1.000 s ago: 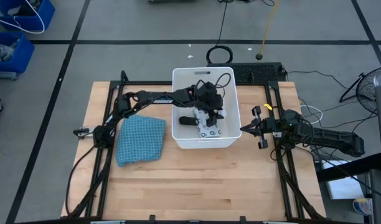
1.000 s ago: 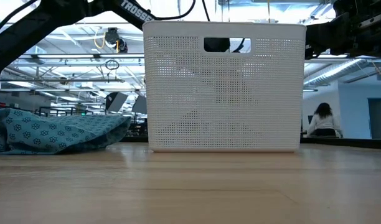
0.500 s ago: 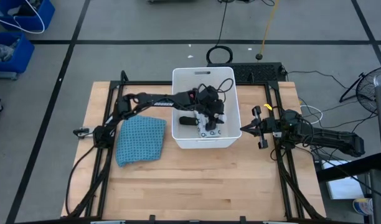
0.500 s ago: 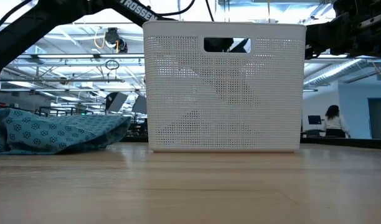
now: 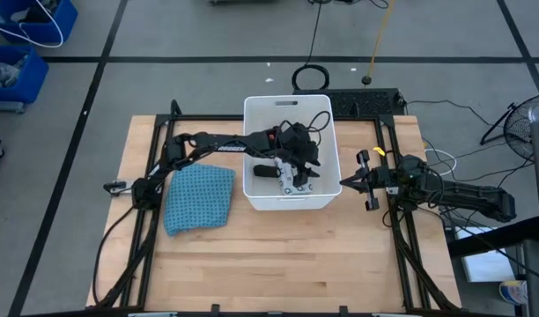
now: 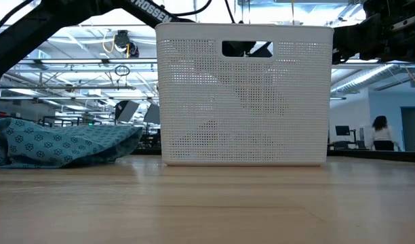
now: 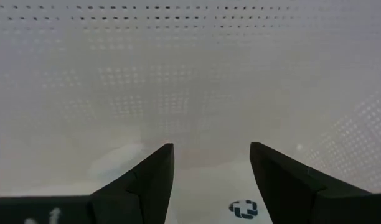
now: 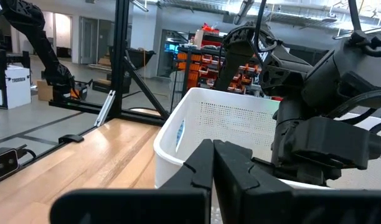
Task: Pick & place medical supplies in basket/bin
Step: Return to Home Position
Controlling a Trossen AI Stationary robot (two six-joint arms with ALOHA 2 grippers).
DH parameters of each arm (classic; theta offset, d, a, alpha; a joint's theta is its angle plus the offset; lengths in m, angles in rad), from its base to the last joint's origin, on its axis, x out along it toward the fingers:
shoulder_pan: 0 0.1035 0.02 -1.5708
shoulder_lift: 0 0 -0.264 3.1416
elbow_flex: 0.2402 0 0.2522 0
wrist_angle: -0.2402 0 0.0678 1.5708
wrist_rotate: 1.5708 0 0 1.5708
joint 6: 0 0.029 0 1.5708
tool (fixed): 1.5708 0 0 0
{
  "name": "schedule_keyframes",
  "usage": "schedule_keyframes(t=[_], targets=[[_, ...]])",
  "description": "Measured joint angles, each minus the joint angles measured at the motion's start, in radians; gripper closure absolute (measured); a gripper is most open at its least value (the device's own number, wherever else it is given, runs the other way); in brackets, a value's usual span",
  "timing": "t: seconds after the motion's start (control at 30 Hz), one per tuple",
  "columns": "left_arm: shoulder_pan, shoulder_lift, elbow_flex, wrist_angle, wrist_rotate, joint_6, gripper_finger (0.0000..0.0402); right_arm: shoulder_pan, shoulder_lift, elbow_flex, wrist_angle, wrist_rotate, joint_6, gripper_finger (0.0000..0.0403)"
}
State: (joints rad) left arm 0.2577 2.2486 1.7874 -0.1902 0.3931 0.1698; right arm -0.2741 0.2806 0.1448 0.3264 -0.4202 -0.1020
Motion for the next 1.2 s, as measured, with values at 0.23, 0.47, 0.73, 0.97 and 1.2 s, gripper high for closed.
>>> schedule_keyframes(t=[0.23, 0.47, 0.73, 0.97, 1.2], targets=[[0.0, -0.06, -0.002, -0.004, 0.0, 0.032, 0.0185, 0.0, 0.0, 0.0, -0.001, 0.0, 0.0, 0.0403], [-0.004, -0.286, -0.002, -0.117, 0.008, 0.088, 0.0186, 0.0, -0.001, 0.0, 0.0, -0.001, 0.0, 0.0403], [-0.079, -0.615, -0.042, -0.484, -0.203, 0.229, 0.0317, 0.0, -0.044, 0.0, 0.003, -0.001, 0.028, 0.0403], [-0.09, -0.924, -0.404, -0.399, -0.269, 0.173, 0.0394, 0.0, -0.083, 0.0, -0.014, 0.001, 0.066, 0.0403], [-0.091, -1.296, -0.988, 0.174, -0.203, 0.033, 0.0399, 0.0, -0.124, 0.0, -0.047, 0.002, 0.084, 0.0403]])
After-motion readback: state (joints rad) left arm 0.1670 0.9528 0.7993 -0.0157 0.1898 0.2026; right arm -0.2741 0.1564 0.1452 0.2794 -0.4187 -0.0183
